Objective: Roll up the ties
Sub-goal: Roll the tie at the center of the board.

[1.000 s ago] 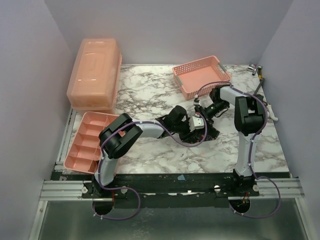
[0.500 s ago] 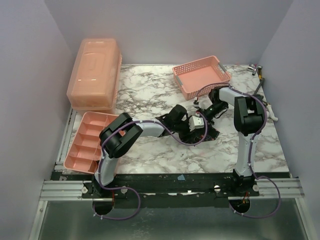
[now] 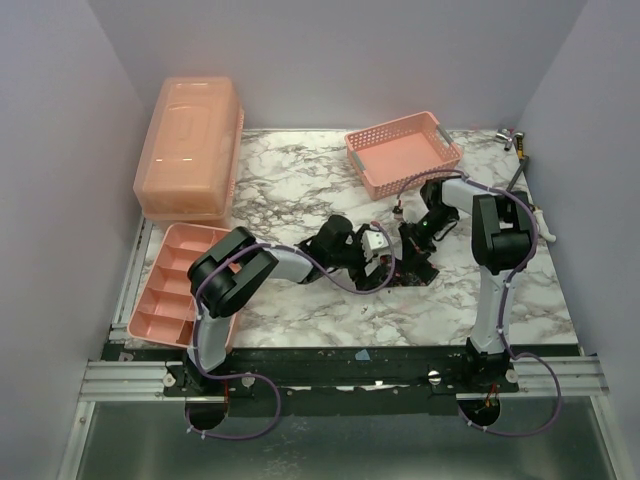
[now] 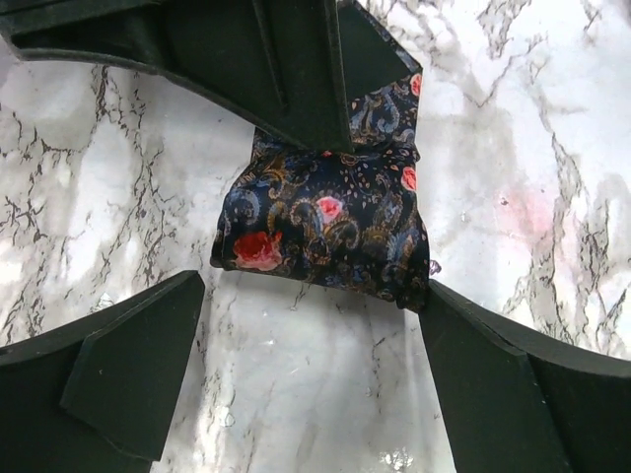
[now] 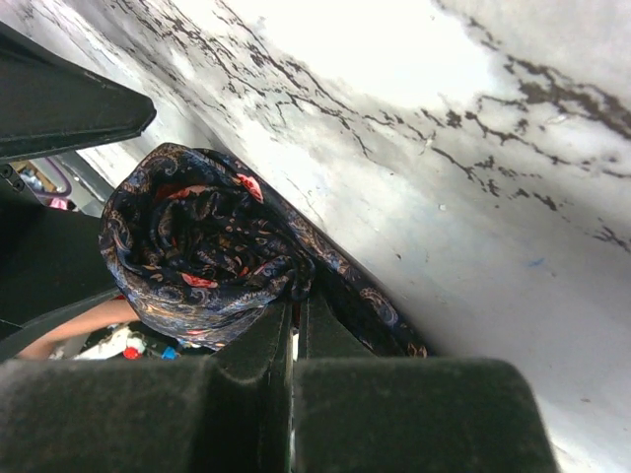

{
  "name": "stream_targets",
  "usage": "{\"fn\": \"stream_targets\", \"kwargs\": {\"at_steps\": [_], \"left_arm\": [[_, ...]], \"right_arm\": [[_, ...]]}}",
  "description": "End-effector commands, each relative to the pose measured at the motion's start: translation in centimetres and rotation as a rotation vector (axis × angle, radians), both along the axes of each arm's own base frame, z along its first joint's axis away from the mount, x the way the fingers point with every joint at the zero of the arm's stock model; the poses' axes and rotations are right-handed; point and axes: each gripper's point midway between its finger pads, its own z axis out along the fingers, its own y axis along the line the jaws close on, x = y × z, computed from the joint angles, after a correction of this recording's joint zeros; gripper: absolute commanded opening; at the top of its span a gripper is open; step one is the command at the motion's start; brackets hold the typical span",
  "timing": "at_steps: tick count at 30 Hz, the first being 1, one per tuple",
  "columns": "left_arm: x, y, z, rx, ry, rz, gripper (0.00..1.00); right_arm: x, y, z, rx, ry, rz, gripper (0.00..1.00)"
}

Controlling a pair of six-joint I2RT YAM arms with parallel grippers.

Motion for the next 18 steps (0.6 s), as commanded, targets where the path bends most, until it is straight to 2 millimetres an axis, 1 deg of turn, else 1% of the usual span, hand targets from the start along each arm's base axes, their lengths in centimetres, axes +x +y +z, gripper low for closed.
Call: {"fn": "stream_targets", "kwargs": {"at_steps": [1, 4, 7, 10, 13, 15, 16, 18], "left_arm": [[-0.2, -1.2, 3.3, -0.156, -0.049, -0.032, 0.99], [0.0, -2.0, 3.2, -0.182, -0.045, -0.035, 0.98], [0.5, -2.6, 2.4, -0.183, -0.036, -0.027, 0.99], [0.7, -3.2, 2.0, -0.189, -0.035, -0.041, 0.98], [0.7, -3.2, 1.0, -0.160, -0.012, -0.042, 0.98], [0.5, -2.9, 0.2, -0.130, 0.009, -0.039, 0.91], [0.2, -2.6, -0.1, -0.120, 0.017, -0.038, 0.86], [-0.2, -2.2, -0.3, -0.113, 0.029, -0.035, 0.79]], "right_arm": [[1.8, -2.6, -3.9, -0.150, -0.144, 0.070, 0.01], [1.6, -2.3, -4.3, -0.139, -0.141, 0.069, 0.01], [2.2, -2.0, -4.7, -0.130, -0.159, 0.068, 0.01], [2.7, -1.0, -5.1, -0.110, -0.164, 0.079, 0.00], [3.5, 0.2, -5.1, -0.088, -0.178, 0.076, 0.01], [3.9, 0.9, -4.8, -0.066, -0.185, 0.070, 0.01], [4.1, 1.2, -4.7, -0.058, -0.190, 0.070, 0.00], [4.2, 1.9, -4.6, -0.038, -0.195, 0.070, 0.01]]}}
